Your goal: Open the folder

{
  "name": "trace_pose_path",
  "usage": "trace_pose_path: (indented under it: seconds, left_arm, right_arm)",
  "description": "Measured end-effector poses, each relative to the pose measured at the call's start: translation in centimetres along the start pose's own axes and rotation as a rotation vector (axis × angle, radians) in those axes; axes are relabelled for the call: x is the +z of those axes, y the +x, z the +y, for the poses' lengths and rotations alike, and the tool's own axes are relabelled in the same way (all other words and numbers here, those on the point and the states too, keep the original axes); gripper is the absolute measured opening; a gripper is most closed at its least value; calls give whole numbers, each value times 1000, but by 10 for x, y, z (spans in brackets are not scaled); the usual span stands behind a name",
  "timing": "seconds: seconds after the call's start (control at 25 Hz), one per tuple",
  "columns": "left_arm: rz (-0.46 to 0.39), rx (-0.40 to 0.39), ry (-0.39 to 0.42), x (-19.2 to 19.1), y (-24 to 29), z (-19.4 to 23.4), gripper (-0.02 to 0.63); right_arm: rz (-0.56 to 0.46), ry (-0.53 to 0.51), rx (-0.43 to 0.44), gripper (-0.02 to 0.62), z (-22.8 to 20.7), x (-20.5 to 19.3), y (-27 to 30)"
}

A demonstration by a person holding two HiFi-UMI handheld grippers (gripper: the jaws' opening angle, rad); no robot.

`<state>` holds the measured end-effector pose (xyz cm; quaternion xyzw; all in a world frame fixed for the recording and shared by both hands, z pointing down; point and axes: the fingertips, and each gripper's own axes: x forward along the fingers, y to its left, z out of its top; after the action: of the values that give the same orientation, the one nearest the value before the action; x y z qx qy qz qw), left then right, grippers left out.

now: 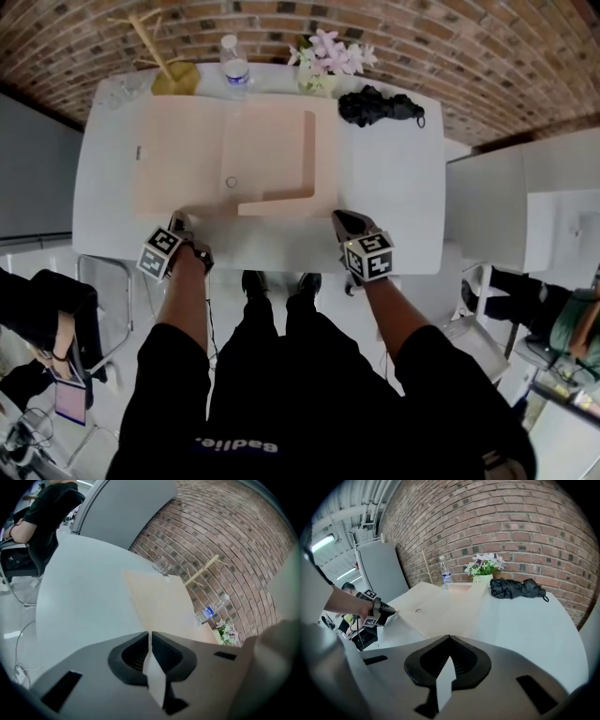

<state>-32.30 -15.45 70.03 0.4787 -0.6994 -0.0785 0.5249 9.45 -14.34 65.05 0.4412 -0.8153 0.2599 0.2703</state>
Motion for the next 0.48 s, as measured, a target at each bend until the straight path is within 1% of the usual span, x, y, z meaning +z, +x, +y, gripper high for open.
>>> trace_pose_path:
  seconds: [0.16,0.24,0.36,0.48]
  left_arm:
    - [27,43,-33,-1,5,3,23]
    - [37,49,-31,-2,6,3,23]
    - [33,35,-41,0,3,2,25]
    - [10,2,-95,2,-1,-2,25]
  right_arm:
    - [-1,4,-7,28,0,1,0]
    - [5,3,-9,28,0,0,0]
    - [13,5,-13,28,0,0,1]
    - [25,9,-14,28,-1,-1,3]
